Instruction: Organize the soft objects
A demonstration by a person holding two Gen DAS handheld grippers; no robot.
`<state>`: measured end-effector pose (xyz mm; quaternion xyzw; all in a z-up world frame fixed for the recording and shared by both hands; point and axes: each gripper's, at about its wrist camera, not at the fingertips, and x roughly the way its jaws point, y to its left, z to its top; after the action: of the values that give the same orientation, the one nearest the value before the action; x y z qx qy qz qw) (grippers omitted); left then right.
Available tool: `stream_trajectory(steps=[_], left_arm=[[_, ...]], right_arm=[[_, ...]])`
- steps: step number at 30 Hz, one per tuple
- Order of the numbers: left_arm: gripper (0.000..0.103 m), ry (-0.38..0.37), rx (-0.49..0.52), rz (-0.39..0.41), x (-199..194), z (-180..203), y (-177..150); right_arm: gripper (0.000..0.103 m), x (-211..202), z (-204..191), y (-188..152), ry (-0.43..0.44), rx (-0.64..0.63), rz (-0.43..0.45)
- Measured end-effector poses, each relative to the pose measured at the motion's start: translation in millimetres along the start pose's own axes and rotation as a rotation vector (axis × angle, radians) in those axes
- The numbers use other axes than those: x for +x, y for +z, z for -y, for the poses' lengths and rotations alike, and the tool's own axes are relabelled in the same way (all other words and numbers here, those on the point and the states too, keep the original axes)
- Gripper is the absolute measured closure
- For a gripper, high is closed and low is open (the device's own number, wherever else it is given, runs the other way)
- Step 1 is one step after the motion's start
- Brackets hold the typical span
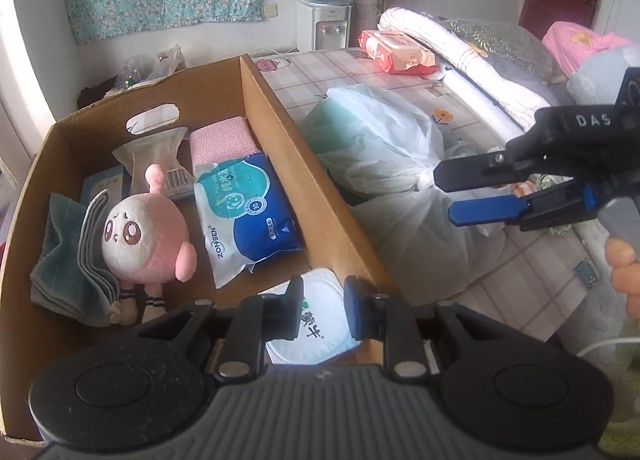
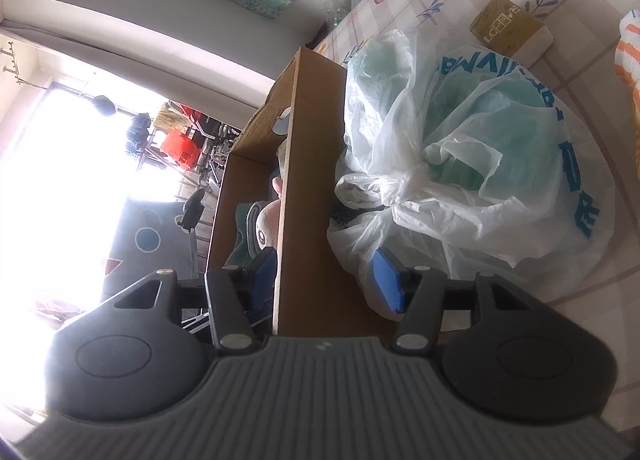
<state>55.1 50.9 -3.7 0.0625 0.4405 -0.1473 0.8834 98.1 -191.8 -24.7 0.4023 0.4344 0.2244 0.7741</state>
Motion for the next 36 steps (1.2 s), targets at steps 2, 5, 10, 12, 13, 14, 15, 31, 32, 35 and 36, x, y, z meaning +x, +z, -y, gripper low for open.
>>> stream_trajectory(steps=[2, 5, 10, 12, 13, 14, 15, 31, 32, 35, 36], left_arm=[[0.074, -0.007, -0.03, 0.013, -5.2, -3.9, 0.1], [0.072, 0.001, -0.087, 0.029, -11.8, -12.0, 1.4], [0.056, 0.024, -0.16, 0.106, -28.7, -17.0, 4.3], [0.047, 0.039, -0.159, 0.149, -35.6, -11.6, 7.4], [0.042, 0.039, -0.156, 0.165, -37.7, -8.3, 8.8], [0.038, 0.035, -0.151, 0.182, -39.7, -3.8, 10.7], [0.036, 0.026, -0.145, 0.192, -40.4, 0.6, 13.1], [0.022, -0.157, 0.021, 0.223, 5.0, 114.2, 45.9], [0.022, -0.164, 0.024, 0.216, 10.5, 121.4, 47.3], [0.022, -0.177, 0.034, 0.201, 24.6, 136.6, 50.7], [0.022, -0.18, 0.035, 0.197, 27.9, 139.8, 51.3]], right_arm=[[0.049, -0.7, 0.6, -0.2, 0.003, 0.002, 0.002], [0.049, -4.8, 1.4, -0.1, 0.006, 0.006, 0.016], [0.046, -31.6, 9.2, 3.3, -0.009, 0.011, 0.117], [0.041, -47.6, 14.5, 3.5, -0.039, 0.009, 0.176], [0.039, -54.3, 17.3, 3.0, -0.056, 0.009, 0.201], [0.039, -62.2, 21.7, 2.5, -0.078, 0.012, 0.227], [0.039, -69.1, 25.9, 1.5, -0.096, 0.017, 0.25], [0.038, -121.8, 81.4, 40.0, -0.394, -0.075, 0.362], [0.038, -116.5, 86.8, 51.6, -0.42, -0.085, 0.339], [0.038, -97.7, 106.2, 79.9, -0.478, -0.08, 0.252], [0.038, -88.5, 115.1, 89.3, -0.501, -0.077, 0.213]])
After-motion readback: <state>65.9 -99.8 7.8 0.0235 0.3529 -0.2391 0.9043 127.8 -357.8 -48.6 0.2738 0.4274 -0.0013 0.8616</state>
